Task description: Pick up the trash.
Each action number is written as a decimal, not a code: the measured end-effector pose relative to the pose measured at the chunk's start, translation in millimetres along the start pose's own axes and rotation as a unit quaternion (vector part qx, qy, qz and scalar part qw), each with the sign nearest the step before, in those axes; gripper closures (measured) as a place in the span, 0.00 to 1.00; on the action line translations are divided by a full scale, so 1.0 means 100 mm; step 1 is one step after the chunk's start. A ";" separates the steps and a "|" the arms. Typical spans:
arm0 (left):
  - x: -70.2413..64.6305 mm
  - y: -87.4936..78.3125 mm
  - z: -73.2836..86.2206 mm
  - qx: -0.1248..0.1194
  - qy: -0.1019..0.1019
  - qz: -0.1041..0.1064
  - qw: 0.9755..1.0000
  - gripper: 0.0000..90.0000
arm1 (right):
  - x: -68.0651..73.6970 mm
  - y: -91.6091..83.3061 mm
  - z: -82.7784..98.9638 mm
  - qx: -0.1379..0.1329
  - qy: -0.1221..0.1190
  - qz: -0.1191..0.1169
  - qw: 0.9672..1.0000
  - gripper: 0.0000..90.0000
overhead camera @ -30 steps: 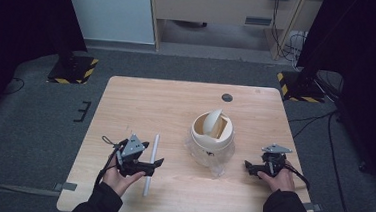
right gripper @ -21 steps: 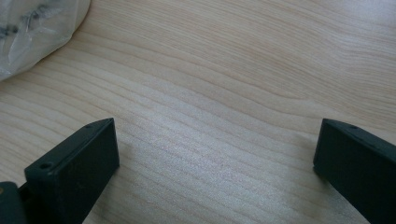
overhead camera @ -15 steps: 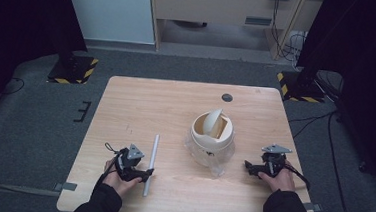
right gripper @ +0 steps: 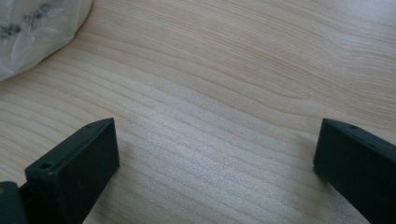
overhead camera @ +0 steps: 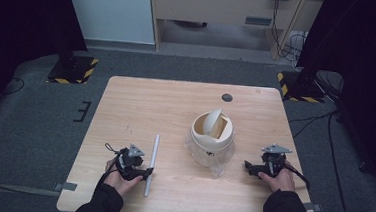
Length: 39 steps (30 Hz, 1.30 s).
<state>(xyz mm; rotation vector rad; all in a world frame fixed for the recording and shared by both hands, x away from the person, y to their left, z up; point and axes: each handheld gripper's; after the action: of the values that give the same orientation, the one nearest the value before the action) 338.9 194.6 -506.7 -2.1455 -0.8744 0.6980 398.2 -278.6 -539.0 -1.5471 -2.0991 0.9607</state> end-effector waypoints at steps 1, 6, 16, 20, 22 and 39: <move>-0.01 0.01 0.00 0.003 0.001 0.000 1.000 0.50 | 0.00 0.00 0.00 0.000 0.000 0.000 1.000 0.01; -0.05 0.06 0.00 0.021 0.012 -0.008 1.000 0.55 | 0.00 0.00 0.00 0.000 0.000 0.000 1.000 0.01; -0.01 0.04 -0.01 0.037 0.023 -0.026 0.999 0.81 | 0.00 0.00 0.00 0.000 0.000 0.000 1.000 0.01; 0.03 0.03 -0.01 0.035 0.015 -0.021 0.999 0.87 | 0.00 0.00 0.00 0.000 -0.001 0.000 1.000 0.01; 0.02 0.03 -0.02 0.037 0.016 -0.023 0.999 0.88 | 0.00 0.00 0.00 0.000 0.000 0.000 1.000 0.01; 0.07 -0.37 -0.17 -0.082 0.025 -0.022 0.996 0.88 | -0.03 0.00 0.00 -0.008 0.000 -0.002 1.000 0.06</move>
<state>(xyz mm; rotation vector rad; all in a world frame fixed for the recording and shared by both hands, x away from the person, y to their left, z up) 340.6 212.3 -469.5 -2.2712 -0.9788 0.5633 399.0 -281.0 -538.4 -1.5490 -2.1144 0.9443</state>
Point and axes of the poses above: each handheld gripper's, and its own axes: y roughly forward along the jaws, z roughly out of its underside, x roughly to its left, and after that the axes turned 9 degrees about z, right-handed
